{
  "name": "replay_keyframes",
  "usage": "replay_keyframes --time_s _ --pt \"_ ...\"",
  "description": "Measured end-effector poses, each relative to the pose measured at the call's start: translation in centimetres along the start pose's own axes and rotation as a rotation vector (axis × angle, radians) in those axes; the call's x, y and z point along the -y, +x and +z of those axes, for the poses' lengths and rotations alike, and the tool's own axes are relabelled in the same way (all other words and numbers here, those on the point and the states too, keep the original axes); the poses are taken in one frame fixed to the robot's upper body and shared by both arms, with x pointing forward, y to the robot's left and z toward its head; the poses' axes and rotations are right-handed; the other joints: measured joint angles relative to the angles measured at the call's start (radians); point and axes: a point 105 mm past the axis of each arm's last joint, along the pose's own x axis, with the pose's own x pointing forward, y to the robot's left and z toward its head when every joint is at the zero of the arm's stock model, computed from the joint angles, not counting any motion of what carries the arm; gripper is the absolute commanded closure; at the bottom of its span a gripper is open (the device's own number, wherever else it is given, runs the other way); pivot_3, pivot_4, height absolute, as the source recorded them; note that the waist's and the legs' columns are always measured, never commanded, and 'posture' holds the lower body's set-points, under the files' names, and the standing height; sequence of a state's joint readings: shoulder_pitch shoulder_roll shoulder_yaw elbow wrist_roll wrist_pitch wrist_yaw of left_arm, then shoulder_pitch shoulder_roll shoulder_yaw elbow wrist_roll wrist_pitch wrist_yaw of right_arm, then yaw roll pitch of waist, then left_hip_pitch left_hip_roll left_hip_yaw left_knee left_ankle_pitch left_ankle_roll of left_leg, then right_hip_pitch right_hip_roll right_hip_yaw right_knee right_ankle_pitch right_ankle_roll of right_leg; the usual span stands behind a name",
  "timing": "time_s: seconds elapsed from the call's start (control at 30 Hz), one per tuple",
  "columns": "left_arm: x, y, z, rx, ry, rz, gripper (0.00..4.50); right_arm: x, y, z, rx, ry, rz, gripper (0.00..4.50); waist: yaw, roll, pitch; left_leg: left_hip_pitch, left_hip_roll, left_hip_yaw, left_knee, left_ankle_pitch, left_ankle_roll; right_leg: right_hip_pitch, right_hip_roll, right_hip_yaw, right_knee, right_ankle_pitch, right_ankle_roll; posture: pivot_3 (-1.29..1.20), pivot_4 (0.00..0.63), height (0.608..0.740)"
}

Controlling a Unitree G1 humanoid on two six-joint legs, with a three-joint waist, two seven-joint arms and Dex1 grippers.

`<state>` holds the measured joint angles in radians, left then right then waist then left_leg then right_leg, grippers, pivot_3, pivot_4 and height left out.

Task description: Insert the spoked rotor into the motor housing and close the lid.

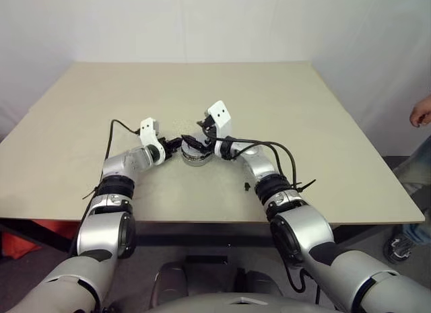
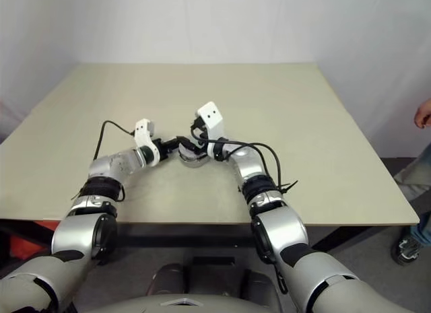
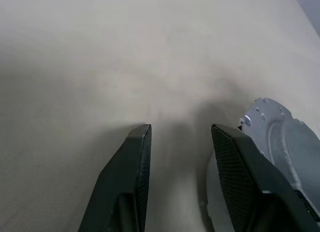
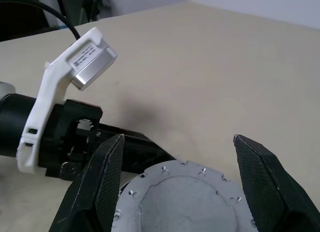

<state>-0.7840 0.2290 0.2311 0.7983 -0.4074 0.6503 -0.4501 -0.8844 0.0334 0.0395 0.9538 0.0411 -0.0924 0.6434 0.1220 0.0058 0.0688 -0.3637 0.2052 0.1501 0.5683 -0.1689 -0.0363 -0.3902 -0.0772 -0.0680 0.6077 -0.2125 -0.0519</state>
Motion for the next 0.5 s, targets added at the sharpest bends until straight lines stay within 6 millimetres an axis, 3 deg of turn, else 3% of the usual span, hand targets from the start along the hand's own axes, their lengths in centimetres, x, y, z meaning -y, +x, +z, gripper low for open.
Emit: replay_keyframes --time_s 0.5 --pt "3.3 1.0 -1.5 -0.087 0.036 -0.117 2.48 0.3 0.1 0.1 0.008 0.005 -0.037 0.58 0.021 0.0 0.0 -0.005 -0.014 0.0 0.001 -0.004 0.007 0.0 -0.014 0.0 -0.002 -0.001 0.002 0.0 0.0 0.74"
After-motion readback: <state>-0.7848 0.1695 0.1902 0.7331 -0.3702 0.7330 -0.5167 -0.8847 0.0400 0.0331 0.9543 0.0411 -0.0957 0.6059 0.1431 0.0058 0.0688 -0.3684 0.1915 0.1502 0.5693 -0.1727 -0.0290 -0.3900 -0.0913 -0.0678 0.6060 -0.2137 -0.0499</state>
